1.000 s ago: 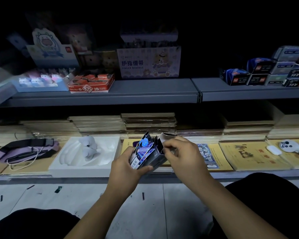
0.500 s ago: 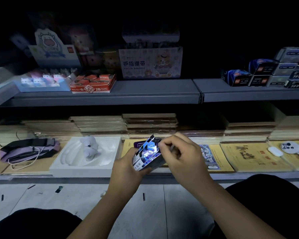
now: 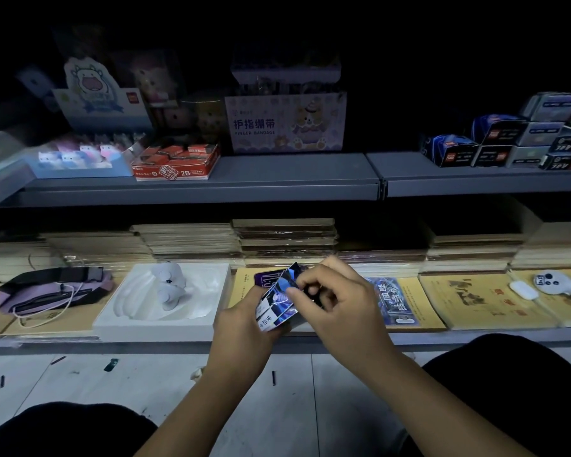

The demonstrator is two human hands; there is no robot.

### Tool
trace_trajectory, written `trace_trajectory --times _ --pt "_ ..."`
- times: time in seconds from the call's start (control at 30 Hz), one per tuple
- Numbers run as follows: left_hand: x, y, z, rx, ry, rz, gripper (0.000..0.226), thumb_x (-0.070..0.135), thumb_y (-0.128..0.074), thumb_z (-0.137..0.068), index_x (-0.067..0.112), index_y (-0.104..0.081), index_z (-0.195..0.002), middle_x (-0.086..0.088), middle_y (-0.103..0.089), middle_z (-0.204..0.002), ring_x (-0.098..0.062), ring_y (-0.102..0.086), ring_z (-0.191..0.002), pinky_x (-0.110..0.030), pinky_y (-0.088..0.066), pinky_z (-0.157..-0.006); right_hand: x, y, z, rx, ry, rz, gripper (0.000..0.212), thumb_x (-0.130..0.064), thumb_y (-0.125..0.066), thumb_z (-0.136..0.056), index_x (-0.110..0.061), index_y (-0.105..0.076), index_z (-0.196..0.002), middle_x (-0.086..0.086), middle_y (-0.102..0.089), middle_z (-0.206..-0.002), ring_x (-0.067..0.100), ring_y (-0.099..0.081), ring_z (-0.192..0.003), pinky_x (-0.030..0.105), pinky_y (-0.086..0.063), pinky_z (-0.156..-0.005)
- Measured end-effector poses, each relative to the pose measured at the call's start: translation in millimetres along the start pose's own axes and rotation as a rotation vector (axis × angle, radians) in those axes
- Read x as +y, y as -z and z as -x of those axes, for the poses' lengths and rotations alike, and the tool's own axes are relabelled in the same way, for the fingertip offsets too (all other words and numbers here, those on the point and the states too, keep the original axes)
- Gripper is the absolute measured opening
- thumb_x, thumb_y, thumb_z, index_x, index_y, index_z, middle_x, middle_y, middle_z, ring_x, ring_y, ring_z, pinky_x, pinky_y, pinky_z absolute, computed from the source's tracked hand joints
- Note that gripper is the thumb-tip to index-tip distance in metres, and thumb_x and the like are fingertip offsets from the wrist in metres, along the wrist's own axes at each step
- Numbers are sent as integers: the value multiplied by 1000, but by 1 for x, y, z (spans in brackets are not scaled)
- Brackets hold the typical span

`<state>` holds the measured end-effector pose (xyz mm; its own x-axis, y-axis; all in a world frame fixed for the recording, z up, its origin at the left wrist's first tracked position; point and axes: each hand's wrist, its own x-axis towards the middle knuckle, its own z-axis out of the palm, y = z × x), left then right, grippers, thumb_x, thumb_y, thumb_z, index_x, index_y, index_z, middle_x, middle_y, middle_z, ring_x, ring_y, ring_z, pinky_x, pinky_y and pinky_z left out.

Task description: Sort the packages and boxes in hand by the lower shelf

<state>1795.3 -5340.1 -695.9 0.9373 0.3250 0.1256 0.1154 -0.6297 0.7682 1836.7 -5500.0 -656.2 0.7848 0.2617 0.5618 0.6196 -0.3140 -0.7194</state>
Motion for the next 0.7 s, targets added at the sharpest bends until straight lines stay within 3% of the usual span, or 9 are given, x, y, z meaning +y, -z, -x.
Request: trace_trajectory --times 0.1,0.2,0.27,0.33,0.43,0.57,0.7 --pt "1 1 -1 8 -1 -9 43 39 -89 -74 36 -57 -103 20 -70 -85 2 -67 -78 -26 -59 -66 -3 4 -4 71 -28 -29 19 -6 -78 -87 -14 -65 -75 -6 -52 -79 15 -52 -64 18 -36 -56" --pt "2 4 -1 -16 -5 -22 43 36 -87 -78 40 -54 -105 26 -66 -89 9 -63 -82 -13 -54 -63 -4 13 -12 192 -125 -163 20 -3 -74 -90 -13 -62 -77 -1 -50 -71 11 -45 -58 23 -36 -53" --pt "2 5 -1 -27 -2 -7 45 31 -86 -79 43 -52 -106 30 -61 -91 13 -61 -86 -7 -50 -64 -3 19 -14 242 -209 -267 18 -7 -71 -94 -15 -61 -81 11 -50 -64 23 -43 -54 33 -36 -51" --pt "2 5 0 -27 -1 8 46 28 -85 -80 43 -51 -106 30 -59 -92 14 -59 -88 -6 -50 -66 -6 23 -13 213 -281 -368 15 -10 -68 -97 -15 -60 -84 15 -53 -61 29 -46 -50 35 -38 -47" --pt "2 4 1 -32 -3 10 46 25 -85 -81 43 -51 -106 25 -62 -91 9 -61 -86 -11 -52 -69 -9 15 -8 20 -382 -385 16 -18 -73 -94 -16 -65 -80 7 -59 -56 12 -50 -50 26 -41 -49" --pt "3 4 1 -28 -1 18 42 27 -84 -82 40 -52 -108 19 -66 -91 5 -64 -85 -9 -52 -65 -3 7 -6 -47 -345 -156 20 -29 -78 -89 -18 -72 -73 14 -63 -67 27 -56 -60 42 -48 -58" --pt "5 3 -1 -38 31 50 41 30 -82 -84 37 -53 -112 13 -68 -99 -2 -65 -87 -6 -47 -57 -10 11 -10 17 -348 -319 15 -18 -74 -93 -12 -73 -79 6 -62 -59 12 -55 -49 25 -46 -50"
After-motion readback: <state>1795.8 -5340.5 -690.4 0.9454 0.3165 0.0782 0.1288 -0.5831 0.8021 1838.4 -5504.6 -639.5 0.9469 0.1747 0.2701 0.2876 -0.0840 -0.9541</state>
